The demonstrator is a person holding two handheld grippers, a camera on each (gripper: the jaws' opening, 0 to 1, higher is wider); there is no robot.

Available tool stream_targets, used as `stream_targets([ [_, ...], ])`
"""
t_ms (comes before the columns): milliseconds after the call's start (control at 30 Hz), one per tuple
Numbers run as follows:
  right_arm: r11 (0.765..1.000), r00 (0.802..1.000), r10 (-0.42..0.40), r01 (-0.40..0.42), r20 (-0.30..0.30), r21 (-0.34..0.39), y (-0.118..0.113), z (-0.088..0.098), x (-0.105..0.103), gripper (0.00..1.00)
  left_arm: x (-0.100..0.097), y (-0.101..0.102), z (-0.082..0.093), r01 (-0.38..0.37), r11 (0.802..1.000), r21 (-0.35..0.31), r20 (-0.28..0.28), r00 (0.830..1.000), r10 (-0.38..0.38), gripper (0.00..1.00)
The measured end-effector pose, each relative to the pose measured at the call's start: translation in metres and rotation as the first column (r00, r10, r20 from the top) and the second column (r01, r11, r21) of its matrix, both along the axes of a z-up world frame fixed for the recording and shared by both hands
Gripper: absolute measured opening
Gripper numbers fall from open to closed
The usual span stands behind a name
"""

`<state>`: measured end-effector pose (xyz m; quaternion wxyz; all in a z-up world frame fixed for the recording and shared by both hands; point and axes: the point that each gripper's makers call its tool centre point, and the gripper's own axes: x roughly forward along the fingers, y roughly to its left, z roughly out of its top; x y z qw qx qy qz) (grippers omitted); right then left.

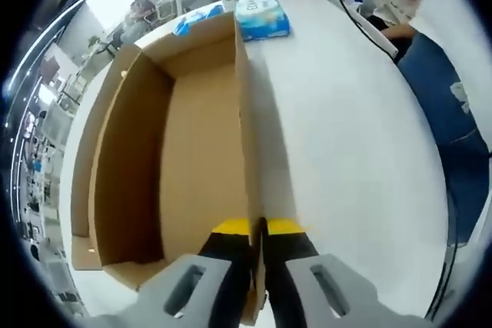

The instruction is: Operate the shoe box by opening the lid, removing the specified soft item, and placing it in the target area until the item is outside and the box remains undamaged.

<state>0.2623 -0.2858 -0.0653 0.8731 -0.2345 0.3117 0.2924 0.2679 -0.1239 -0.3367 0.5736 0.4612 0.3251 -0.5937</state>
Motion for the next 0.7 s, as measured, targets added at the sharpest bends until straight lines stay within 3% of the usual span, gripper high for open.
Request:
stream_targets([
  [233, 0.997, 0.997, 0.069, -0.069, 0.018, -0.021, 0.009, 0.005, 0.056, 0.87, -0.007, 0.003, -0.001, 0.050, 0.999, 0.008, 0.012, 0.999, -0.050, 0.02],
  [333, 0.989, 0.994, 0.112, -0.111, 0.005, -0.097, 0.006, 0.000, 0.080, 0.86, -0.006, 0.003, 0.001, 0.032, 0.999, 0.005, 0.003, 0.999, -0.032, 0.02],
  [433, 0.985, 0.990, 0.138, -0.135, 0.025, -0.106, 0.010, 0.000, 0.102, 0.86, -0.006, 0.004, 0.001, 0.019, 1.000, -0.007, 0.006, 1.000, -0.018, 0.02],
  [700, 0.962, 0.977, 0.213, -0.210, -0.002, -0.176, 0.024, -0.023, 0.157, 0.85, -0.006, 0.005, 0.000, 0.009, 1.000, 0.007, 0.007, 1.000, -0.009, 0.02],
])
